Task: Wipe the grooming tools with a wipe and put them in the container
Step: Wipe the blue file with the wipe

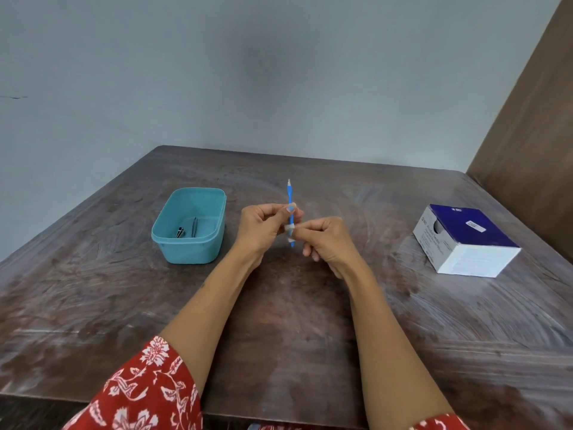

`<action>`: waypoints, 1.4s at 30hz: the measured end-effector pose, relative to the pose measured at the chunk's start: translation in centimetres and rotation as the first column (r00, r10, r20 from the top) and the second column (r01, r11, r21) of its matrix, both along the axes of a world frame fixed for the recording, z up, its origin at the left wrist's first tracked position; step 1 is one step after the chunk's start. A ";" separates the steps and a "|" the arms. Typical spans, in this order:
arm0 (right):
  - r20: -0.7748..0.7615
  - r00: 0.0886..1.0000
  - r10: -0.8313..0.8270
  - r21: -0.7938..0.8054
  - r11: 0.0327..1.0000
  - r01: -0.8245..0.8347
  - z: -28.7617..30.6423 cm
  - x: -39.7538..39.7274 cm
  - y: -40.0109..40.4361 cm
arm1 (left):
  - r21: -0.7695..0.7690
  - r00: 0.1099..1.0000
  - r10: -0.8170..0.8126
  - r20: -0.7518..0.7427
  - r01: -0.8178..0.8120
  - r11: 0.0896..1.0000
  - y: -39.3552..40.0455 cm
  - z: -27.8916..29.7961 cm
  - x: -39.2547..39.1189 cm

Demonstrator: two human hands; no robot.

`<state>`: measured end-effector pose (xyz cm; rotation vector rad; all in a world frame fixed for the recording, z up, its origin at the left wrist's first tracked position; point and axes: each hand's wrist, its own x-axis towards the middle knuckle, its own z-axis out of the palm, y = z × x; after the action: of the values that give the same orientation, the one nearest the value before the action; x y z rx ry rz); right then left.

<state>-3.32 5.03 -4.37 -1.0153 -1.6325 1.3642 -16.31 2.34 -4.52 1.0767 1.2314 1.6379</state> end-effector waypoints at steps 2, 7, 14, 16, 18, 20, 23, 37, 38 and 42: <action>0.053 0.998 0.033 -0.018 0.999 -0.032 -0.2 -0.1 -0.1 | -0.009 0.999 0.007 0.036 -0.006 1.000 0.2 -0.2 -0.3; -0.013 1.000 -0.010 -0.012 1.000 0.010 -0.2 -0.3 0.2 | -0.013 0.997 0.012 0.078 -0.011 1.000 0.3 -0.1 -0.2; 0.000 0.997 0.083 -0.086 0.993 -0.082 -0.4 -0.1 0.2 | -0.030 0.998 0.005 0.059 -0.003 1.000 0.2 -0.2 -0.3; -0.006 0.998 0.069 -0.068 0.995 -0.069 -0.5 -0.2 0.2 | -0.030 0.998 0.004 0.064 -0.002 1.000 0.1 -0.2 -0.4; -0.011 1.000 0.026 -0.043 0.999 -0.027 -0.5 -0.4 0.2 | -0.030 0.998 0.005 0.069 -0.002 1.000 0.0 -0.3 -0.3; -0.014 1.000 0.002 -0.038 0.999 -0.002 -0.6 -0.4 0.4 | -0.024 0.998 0.006 0.066 -0.004 1.000 0.0 -0.3 -0.3; 0.025 0.998 0.051 -0.069 0.996 -0.050 -0.7 -0.3 0.4 | -0.015 0.998 0.010 0.068 -0.009 1.000 0.1 -0.3 -0.4; 0.023 0.997 0.075 -0.083 0.994 -0.073 -0.5 -0.3 0.4 | 0.002 0.990 0.007 0.143 -0.008 1.000 0.2 -0.3 -0.4; 0.029 0.996 0.081 -0.085 0.993 -0.079 -0.5 -0.3 0.4 | 0.001 0.989 0.007 0.147 -0.007 1.000 0.2 -0.3 -0.4; -0.027 0.999 0.044 -0.036 0.998 -0.045 -0.4 -0.4 0.3 | -0.006 0.992 0.001 0.129 0.000 1.000 0.1 -0.3 -0.3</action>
<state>-3.69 5.35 -4.78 -0.9826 -1.6251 1.4358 -16.66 2.49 -4.80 0.9509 1.1514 1.6760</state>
